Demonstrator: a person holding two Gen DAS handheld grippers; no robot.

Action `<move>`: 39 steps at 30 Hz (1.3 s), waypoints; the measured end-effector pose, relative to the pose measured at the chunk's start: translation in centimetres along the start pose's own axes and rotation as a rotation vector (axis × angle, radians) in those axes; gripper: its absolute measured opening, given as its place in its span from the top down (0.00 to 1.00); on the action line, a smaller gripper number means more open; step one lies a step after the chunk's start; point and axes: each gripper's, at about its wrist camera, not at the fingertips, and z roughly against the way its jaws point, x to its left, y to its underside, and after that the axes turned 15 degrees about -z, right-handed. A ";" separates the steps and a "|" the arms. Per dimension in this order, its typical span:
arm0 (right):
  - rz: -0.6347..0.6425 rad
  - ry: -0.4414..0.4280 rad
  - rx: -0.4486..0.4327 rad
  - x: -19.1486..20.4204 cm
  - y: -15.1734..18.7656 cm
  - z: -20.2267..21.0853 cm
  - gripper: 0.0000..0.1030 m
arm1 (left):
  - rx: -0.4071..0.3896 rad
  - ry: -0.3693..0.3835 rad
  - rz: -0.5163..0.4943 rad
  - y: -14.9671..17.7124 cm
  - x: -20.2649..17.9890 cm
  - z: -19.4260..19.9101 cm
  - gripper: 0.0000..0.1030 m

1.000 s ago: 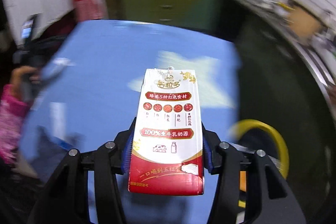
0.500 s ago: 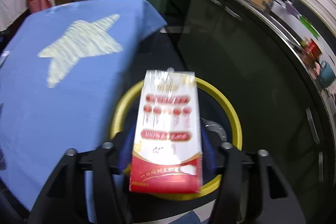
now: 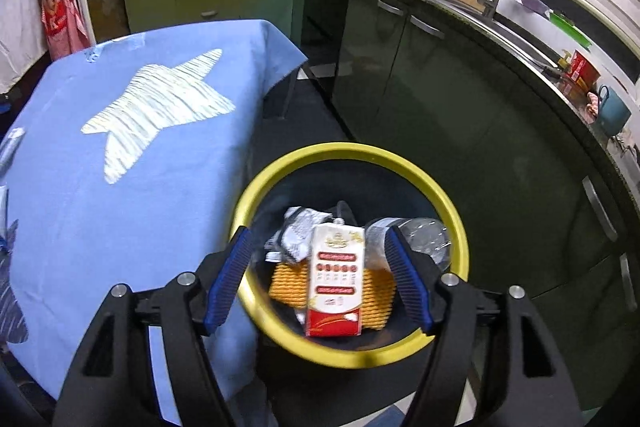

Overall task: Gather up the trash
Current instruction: 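Carry the milk carton over the bin and open the right gripper, then grasp the white-and-blue squeeze pouch with the left gripper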

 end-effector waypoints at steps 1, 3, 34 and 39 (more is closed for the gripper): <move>0.005 -0.009 -0.004 0.3 0.0 0.2 0.35 | -0.009 0.024 -0.025 -0.1 -0.6 0.5 0.06; 0.015 -0.023 -0.008 0.7 0.0 0.6 0.34 | -0.020 0.078 -0.100 -0.3 -1.9 1.6 0.06; 0.040 -0.104 0.002 3.9 1.9 2.2 0.29 | 0.353 0.689 -1.198 8.0 -20.1 4.2 0.41; 0.046 -0.110 0.008 4.1 1.9 2.0 0.29 | 0.357 0.700 -1.172 7.8 -20.0 4.2 0.46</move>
